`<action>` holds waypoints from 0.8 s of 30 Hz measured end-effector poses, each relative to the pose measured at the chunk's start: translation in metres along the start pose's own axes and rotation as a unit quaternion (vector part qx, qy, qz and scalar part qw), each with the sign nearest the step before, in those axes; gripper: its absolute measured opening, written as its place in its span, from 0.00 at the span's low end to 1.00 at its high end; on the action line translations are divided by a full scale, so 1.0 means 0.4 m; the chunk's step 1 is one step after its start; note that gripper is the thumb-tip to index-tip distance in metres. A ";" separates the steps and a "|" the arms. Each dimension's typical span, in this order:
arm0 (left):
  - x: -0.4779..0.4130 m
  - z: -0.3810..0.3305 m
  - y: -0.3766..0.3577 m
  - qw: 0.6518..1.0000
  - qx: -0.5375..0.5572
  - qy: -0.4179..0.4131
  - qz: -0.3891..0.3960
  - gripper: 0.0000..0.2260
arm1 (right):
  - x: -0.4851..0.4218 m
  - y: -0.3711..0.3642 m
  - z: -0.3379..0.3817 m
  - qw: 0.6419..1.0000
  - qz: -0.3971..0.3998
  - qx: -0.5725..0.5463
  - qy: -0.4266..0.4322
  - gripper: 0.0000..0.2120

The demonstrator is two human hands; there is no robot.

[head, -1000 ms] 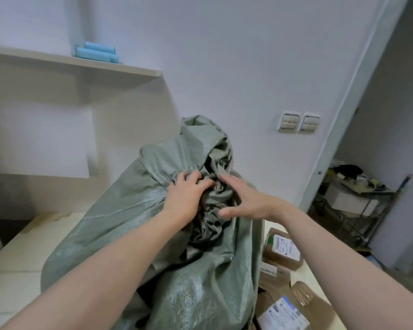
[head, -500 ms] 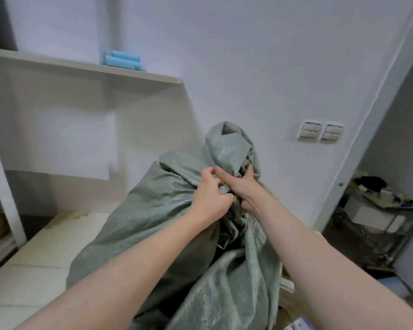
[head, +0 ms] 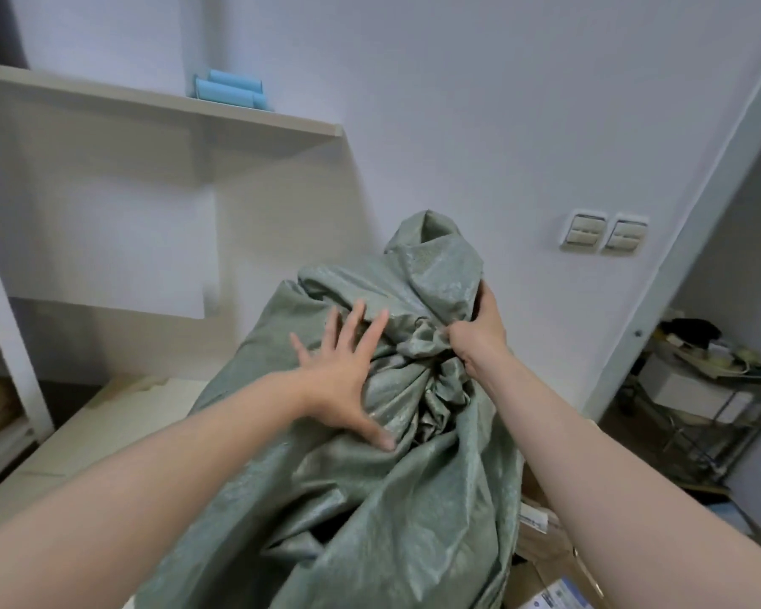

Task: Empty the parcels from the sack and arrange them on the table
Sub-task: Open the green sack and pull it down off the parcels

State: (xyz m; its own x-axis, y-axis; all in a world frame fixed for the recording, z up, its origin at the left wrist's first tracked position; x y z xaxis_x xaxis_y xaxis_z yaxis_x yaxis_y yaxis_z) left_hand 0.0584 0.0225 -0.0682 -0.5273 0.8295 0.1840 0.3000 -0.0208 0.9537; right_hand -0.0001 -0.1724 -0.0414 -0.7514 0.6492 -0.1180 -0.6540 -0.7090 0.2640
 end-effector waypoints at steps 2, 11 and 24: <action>0.000 0.018 -0.006 0.998 -0.006 0.033 -0.047 0.71 | 0.004 0.011 0.069 0.998 -0.006 0.018 0.053 0.46; -0.048 0.017 0.188 0.959 0.145 0.062 -0.237 0.70 | 0.050 0.056 0.353 0.962 -0.036 0.098 0.252 0.41; -0.088 0.037 0.136 0.976 0.062 0.071 -0.195 0.68 | -0.046 0.148 0.057 0.992 -0.105 -0.001 0.067 0.40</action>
State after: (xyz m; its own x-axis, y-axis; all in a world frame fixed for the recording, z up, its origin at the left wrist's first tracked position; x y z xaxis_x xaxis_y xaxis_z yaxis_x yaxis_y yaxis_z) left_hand 0.1050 0.0005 -0.0264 -0.7228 0.6749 -0.1485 0.1435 0.3567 0.9231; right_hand -0.0228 -0.2202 -0.0018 -0.6041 0.7395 -0.2970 -0.7969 -0.5630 0.2191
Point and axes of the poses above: each hand's wrist, its own x-axis away from the middle knuckle, its own y-axis out of the back of the hand, z = x × y, the point moved 5 cm from there along -x, towards the middle knuckle, and after that the axes turned 13 degrees about z, right-handed, at the moved point
